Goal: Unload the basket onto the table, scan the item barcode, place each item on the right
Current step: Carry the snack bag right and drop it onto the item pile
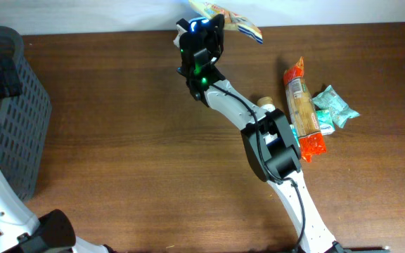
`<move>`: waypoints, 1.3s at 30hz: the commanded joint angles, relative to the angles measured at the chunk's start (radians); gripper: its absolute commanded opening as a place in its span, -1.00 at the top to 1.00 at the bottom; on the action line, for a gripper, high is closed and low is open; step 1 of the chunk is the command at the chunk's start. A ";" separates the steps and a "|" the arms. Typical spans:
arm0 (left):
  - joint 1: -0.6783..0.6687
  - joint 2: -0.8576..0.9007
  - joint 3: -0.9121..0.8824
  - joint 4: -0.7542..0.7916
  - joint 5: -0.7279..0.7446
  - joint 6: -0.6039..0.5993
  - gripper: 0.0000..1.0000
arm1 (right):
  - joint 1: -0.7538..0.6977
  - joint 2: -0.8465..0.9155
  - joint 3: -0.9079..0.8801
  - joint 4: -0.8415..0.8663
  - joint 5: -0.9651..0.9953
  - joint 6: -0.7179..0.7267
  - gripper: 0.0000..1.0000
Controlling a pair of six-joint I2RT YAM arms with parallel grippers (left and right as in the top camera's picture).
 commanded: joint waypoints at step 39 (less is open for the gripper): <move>0.006 -0.005 0.002 0.001 0.004 -0.013 -0.98 | -0.818 -0.536 -0.232 -1.834 -1.391 1.460 -0.51</move>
